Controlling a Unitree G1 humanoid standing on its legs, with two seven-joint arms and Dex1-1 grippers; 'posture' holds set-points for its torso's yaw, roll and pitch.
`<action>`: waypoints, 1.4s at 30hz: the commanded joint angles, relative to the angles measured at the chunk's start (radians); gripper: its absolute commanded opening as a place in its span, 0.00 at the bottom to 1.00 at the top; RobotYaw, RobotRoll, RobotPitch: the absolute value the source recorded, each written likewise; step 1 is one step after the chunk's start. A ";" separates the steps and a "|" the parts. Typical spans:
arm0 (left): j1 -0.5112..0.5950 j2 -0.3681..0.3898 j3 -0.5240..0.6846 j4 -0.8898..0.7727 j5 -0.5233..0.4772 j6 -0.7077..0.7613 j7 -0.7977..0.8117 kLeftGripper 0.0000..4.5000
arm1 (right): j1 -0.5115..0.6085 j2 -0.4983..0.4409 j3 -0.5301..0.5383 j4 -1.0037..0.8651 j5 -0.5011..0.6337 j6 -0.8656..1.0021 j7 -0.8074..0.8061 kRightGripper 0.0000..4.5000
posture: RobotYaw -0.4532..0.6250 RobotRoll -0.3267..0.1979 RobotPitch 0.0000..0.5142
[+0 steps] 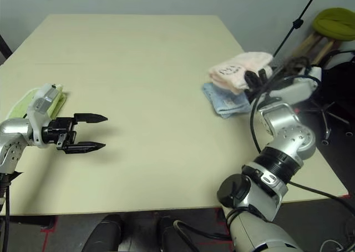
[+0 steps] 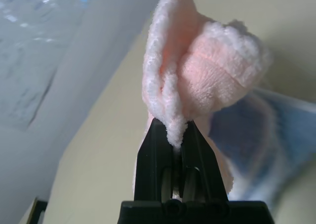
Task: Fold the towel and set it aside.
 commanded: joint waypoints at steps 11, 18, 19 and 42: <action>-0.004 -0.019 -0.018 -0.008 0.014 0.010 0.024 1.00 | -0.018 -0.118 0.130 0.522 -0.061 -0.195 0.121 0.17 | 0.49 0.62 0.21; 0.015 -0.001 -0.011 -0.037 0.004 0.051 0.033 1.00 | 0.107 -0.145 0.138 0.150 0.057 0.068 0.063 0.71 | 0.49 0.62 0.23; 0.017 0.004 -0.008 -0.044 0.000 0.060 0.034 1.00 | 0.153 -0.145 0.133 0.035 0.101 0.152 0.038 0.79 | 0.49 0.62 0.24; 0.249 -0.155 0.334 -0.184 0.076 0.105 0.816 1.00 | 0.523 -0.246 0.329 -0.448 -0.178 -0.345 0.269 1.00 | 0.49 0.62 0.22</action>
